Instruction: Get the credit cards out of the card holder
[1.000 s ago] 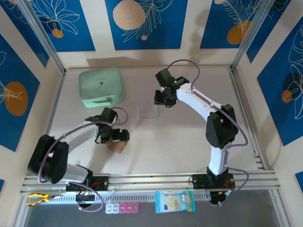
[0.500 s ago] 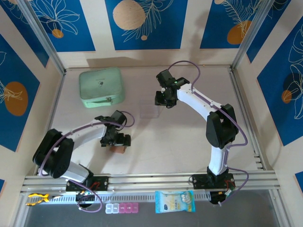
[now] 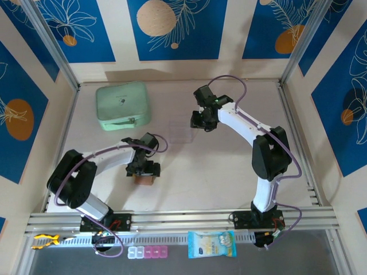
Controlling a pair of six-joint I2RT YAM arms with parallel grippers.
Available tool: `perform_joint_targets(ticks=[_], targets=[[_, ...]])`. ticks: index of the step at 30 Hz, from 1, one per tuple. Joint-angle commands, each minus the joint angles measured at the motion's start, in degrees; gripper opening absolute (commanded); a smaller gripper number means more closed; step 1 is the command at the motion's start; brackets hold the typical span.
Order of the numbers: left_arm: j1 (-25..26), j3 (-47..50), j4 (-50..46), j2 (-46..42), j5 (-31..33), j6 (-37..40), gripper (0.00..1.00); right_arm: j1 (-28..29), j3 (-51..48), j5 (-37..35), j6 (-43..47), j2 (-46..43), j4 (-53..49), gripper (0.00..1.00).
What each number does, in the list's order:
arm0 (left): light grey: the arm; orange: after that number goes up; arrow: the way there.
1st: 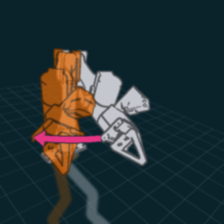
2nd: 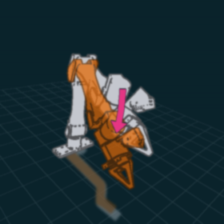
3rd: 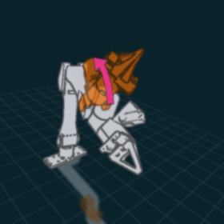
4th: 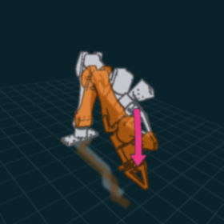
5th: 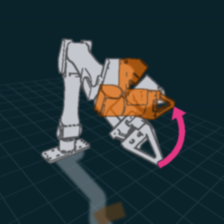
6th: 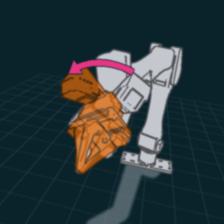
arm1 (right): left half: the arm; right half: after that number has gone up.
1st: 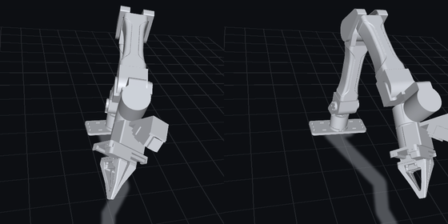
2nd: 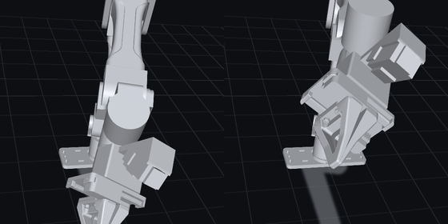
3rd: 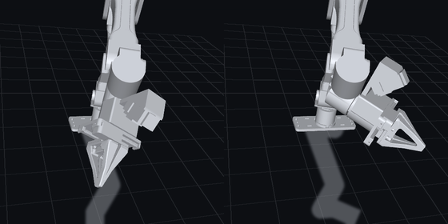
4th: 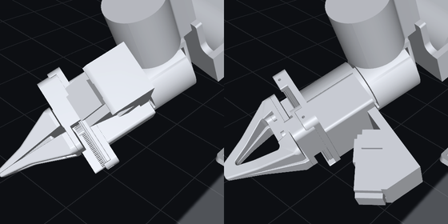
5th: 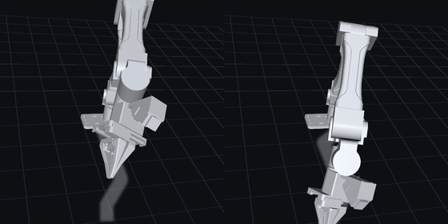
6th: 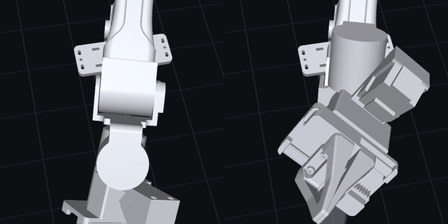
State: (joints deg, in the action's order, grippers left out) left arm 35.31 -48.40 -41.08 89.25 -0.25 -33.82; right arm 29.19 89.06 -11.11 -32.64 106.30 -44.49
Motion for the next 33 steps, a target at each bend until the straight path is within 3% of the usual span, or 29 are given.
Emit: perform_joint_targets(ticks=[1, 4, 20, 33], targets=[[1.2, -2.3, -1.3, 0.8, -0.1, -1.9, 0.85, -0.6, -1.5, 1.6, -0.2, -2.8, 0.5, 0.39], [2.0, -3.5, -1.1, 1.0, -0.1, -2.7, 0.79, -1.1, -2.6, 1.8, -0.1, -3.5, 1.0, 0.39], [7.4, -19.5, -0.3, 13.8, -4.6, -5.7, 0.76, -3.5, -6.8, 2.7, 0.4, -6.0, 2.6, 0.39], [10.6, -20.0, -0.6, 15.5, -6.6, -8.7, 0.76, -4.7, -12.2, 2.9, -0.8, -9.7, 3.9, 0.39]])
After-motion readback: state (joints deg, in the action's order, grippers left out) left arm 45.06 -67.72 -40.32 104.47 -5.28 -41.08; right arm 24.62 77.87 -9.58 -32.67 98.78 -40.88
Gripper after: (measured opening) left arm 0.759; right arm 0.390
